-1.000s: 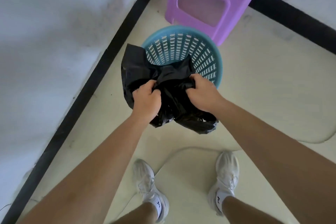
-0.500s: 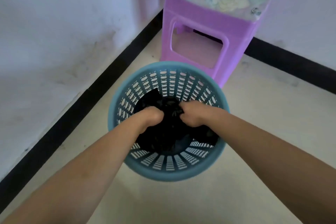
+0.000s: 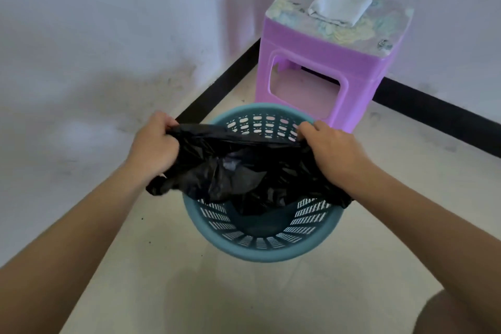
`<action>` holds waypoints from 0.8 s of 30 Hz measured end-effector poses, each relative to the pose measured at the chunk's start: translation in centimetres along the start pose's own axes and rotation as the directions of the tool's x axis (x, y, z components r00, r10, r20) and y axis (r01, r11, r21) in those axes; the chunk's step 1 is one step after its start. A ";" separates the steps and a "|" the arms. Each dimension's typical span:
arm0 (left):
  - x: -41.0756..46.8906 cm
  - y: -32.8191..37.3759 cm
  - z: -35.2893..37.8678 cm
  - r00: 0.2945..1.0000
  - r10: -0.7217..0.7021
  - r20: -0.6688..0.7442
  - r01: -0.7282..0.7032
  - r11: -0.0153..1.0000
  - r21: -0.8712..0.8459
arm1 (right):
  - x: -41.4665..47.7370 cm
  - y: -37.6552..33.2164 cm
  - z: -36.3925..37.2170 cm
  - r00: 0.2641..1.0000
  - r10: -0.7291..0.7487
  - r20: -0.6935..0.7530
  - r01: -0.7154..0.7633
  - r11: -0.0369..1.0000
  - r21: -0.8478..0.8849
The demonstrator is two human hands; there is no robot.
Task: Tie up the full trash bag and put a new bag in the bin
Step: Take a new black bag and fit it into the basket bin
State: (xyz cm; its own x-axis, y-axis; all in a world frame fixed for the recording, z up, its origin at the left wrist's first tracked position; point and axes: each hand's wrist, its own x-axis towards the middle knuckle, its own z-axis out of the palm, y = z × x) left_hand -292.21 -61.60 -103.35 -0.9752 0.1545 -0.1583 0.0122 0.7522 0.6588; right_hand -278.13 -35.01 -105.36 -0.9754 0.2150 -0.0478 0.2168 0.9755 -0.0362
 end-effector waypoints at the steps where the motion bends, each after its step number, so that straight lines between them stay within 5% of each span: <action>1: 0.3 -0.2 -0.2 0.999 0.001 -0.046 -0.002 1.000 -0.021 | -0.1 0.3 -0.2 1.000 -0.020 0.008 0.020 1.000 0.007; 7: 1.4 -0.3 0.3 0.964 0.263 0.039 -0.265 0.960 0.090 | -1.7 1.1 -1.1 0.995 -0.101 -0.012 0.102 0.979 0.177; 11: 2.9 -0.3 1.5 0.956 0.288 0.051 -0.287 0.958 -0.031 | -1.0 2.4 -1.6 0.996 -0.038 0.082 -0.017 0.814 0.581; 15: 4.2 -0.1 3.0 0.973 0.199 0.119 -0.189 0.978 -0.089 | 0.3 3.8 -2.1 0.979 0.003 0.205 -0.150 0.694 0.704; 21: 5.1 1.8 3.6 0.980 0.104 0.171 -0.088 0.991 -0.103 | 4.2 4.2 -0.9 0.947 0.310 0.081 -0.309 0.819 0.483; 24: 5.7 2.8 4.5 0.952 -0.144 0.270 0.218 0.939 -0.266 | 6.5 3.9 -0.3 0.897 0.400 0.189 -0.441 0.781 0.442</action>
State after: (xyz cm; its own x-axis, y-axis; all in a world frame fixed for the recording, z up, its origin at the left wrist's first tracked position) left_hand -296.77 -55.75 -105.70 -0.8704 0.2115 -0.4445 -0.2598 0.5696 0.7798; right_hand -283.58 -29.79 -105.46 -0.7810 0.5741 -0.2457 0.6167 0.6470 -0.4485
